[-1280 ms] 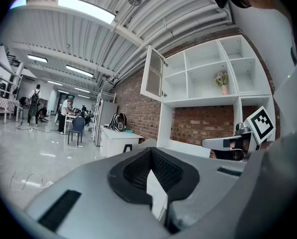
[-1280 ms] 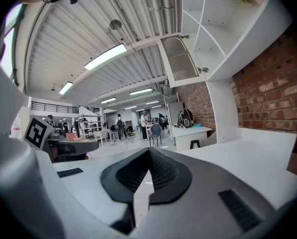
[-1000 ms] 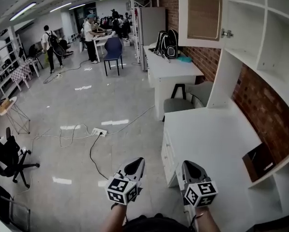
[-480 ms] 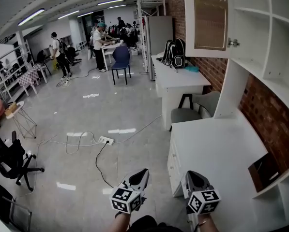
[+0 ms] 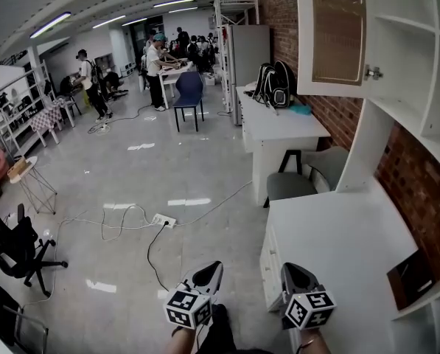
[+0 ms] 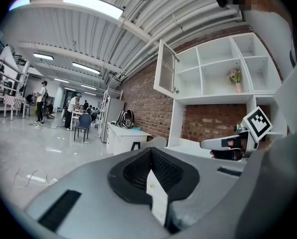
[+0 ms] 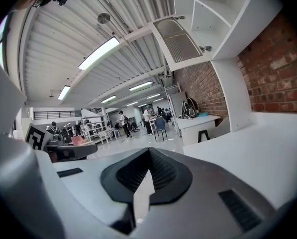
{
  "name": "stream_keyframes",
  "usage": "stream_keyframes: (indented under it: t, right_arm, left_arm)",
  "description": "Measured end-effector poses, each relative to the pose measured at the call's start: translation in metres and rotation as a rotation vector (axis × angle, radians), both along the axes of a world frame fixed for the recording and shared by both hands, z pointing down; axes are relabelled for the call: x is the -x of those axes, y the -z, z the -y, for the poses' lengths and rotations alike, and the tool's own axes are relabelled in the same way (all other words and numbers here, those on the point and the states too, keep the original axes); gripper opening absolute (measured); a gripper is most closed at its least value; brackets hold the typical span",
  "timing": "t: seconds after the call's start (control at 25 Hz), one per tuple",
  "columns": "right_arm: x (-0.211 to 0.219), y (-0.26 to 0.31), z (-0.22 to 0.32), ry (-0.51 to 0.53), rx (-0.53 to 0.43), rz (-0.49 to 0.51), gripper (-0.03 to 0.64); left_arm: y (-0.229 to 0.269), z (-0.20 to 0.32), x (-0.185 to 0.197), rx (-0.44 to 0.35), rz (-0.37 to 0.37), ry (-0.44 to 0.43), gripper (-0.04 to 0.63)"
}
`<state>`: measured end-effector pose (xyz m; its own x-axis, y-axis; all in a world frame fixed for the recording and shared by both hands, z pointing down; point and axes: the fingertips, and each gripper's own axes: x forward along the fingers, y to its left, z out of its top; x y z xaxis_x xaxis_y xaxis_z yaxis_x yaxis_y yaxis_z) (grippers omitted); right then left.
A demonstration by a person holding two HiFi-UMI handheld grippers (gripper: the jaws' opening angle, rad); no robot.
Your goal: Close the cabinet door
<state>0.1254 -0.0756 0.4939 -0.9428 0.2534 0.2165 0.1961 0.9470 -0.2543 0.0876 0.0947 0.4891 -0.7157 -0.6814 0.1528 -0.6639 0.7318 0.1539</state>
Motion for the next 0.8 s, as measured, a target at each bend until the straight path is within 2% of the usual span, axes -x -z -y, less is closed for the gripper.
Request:
stream_keyframes:
  t: [0.48,0.8]
  right_arm:
    - [0.176,0.007,-0.03,-0.045,-0.019,-0.009,0.002]
    - [0.264,0.007,-0.035,-0.117,-0.005,-0.003,0.001]
  left_arm:
    - [0.007,-0.038,0.18,-0.007,0.007,-0.011,0.009]
    - [0.011,-0.053,0.276,-0.004,0.02,-0.05,0.009]
